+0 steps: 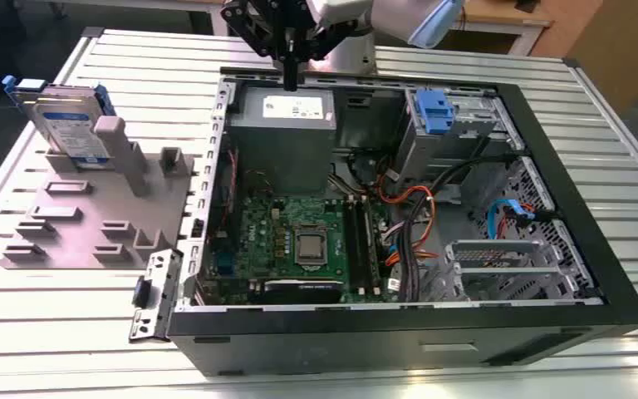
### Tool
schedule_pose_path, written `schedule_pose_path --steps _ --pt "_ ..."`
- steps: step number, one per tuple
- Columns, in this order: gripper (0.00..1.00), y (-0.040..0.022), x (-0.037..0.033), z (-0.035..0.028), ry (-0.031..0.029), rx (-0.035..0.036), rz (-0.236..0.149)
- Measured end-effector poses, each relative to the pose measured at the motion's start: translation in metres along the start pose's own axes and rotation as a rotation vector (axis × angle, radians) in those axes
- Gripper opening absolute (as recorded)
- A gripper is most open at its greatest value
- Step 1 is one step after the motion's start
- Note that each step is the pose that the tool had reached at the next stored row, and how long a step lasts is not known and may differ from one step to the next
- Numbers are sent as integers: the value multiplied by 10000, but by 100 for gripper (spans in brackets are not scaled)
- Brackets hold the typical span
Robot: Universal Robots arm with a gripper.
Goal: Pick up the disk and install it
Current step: 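Reach for the disk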
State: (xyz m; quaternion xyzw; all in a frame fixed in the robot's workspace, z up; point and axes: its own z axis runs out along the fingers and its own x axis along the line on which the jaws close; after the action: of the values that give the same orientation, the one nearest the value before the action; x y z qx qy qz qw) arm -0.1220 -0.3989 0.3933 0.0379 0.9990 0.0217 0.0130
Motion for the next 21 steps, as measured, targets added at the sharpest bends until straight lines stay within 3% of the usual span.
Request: schedule_pose_path --steps 21 --pt "11 -4 50 -1 0 0 0"
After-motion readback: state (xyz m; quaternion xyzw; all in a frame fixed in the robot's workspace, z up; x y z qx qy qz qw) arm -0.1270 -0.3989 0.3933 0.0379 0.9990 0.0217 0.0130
